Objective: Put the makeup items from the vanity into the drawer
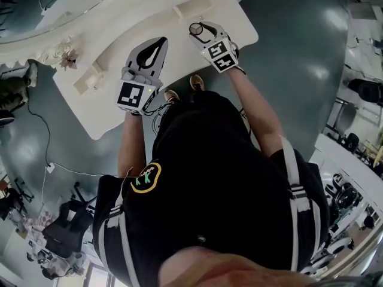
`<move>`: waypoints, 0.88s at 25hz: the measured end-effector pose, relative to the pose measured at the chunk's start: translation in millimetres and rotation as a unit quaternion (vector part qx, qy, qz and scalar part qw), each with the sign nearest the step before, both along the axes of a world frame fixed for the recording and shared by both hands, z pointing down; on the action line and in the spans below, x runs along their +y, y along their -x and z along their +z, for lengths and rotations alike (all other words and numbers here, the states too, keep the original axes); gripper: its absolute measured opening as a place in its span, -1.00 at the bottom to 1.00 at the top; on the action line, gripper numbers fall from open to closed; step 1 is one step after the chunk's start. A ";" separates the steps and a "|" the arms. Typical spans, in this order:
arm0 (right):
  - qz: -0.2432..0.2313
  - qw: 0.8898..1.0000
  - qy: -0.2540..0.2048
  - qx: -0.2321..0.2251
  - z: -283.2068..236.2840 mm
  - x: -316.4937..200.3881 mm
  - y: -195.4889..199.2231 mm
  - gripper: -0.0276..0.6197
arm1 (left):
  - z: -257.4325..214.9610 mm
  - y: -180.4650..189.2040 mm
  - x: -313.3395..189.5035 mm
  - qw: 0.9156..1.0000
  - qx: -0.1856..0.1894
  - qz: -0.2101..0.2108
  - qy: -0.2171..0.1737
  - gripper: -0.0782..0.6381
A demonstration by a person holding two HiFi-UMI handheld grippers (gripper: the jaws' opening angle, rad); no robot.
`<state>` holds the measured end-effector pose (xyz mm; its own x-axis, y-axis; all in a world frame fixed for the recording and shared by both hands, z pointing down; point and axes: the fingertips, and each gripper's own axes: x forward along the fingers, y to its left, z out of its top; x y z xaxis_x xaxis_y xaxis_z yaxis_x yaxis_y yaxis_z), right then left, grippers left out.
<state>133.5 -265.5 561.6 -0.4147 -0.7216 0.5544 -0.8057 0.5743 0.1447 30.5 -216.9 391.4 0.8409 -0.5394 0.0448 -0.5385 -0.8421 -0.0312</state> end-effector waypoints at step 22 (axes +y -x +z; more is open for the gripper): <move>0.051 0.995 0.086 0.012 52.8 -124.5 -47.0 -0.19 | 6.4 22.6 -21.8 0.998 -0.020 -0.061 0.018 -0.73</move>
<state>180.5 -390.0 614.3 -0.3300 -0.6521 0.6825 -0.8585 0.5079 0.0702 7.9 -238.7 397.7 0.7665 -0.6348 0.0972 -0.6357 -0.7715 -0.0256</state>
